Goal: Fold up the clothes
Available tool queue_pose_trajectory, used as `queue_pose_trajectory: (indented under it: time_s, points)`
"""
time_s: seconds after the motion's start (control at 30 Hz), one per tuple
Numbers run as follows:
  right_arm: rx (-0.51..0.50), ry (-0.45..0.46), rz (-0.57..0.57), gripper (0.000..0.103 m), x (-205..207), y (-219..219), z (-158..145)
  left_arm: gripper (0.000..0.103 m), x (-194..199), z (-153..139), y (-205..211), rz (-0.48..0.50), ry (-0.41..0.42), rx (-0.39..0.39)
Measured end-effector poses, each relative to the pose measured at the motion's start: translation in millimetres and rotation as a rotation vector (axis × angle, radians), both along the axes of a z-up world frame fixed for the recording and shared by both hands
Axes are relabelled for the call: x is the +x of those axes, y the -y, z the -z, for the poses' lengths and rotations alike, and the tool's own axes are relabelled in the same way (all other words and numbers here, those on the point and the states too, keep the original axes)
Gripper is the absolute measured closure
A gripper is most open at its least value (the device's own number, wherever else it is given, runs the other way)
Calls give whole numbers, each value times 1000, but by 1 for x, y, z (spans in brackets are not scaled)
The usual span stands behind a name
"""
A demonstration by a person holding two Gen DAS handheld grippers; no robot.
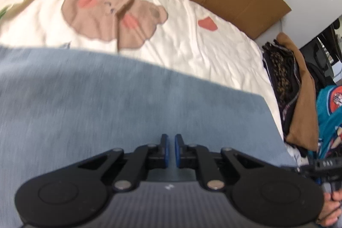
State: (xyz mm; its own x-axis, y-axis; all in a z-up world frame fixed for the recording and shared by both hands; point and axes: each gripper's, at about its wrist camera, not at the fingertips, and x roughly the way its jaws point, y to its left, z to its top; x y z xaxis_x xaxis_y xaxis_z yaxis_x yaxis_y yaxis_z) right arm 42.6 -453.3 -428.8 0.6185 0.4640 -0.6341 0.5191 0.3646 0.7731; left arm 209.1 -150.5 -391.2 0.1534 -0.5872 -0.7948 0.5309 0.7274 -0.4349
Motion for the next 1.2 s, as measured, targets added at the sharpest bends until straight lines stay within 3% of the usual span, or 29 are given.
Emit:
queue_pose_trajectory:
  time_s: [0.3, 0.37, 0.43, 0.73, 0.87, 0.93, 1.03, 1.2]
  points:
    - [5, -9, 131, 91, -10, -14, -2, 100, 48, 0, 31, -53, 12, -35]
    - [-9, -3, 124, 92, -10, -17, -7, 97, 50, -9, 32, -58, 20, -45]
    - [-22, 3, 125, 94, -11, -17, -11, 87, 45, -20, 29, -56, 40, -54]
    - [-172, 8, 62, 97, 2, -33, -46, 60, 16, -61, -35, -97, 43, 2]
    - [-221, -39, 43, 97, 15, -43, -67, 56, 15, -87, -68, -119, 32, 44]
    - [-245, -59, 32, 97, 20, -48, -77, 44, 15, -106, -85, -130, 37, 60]
    - [-216, -79, 4, 97, 28, -47, -93, 38, 16, -136, -110, -153, 55, 110]
    - [-250, -68, -87, 97, 46, -48, -134, 34, 15, -174, -147, -191, 55, 193]
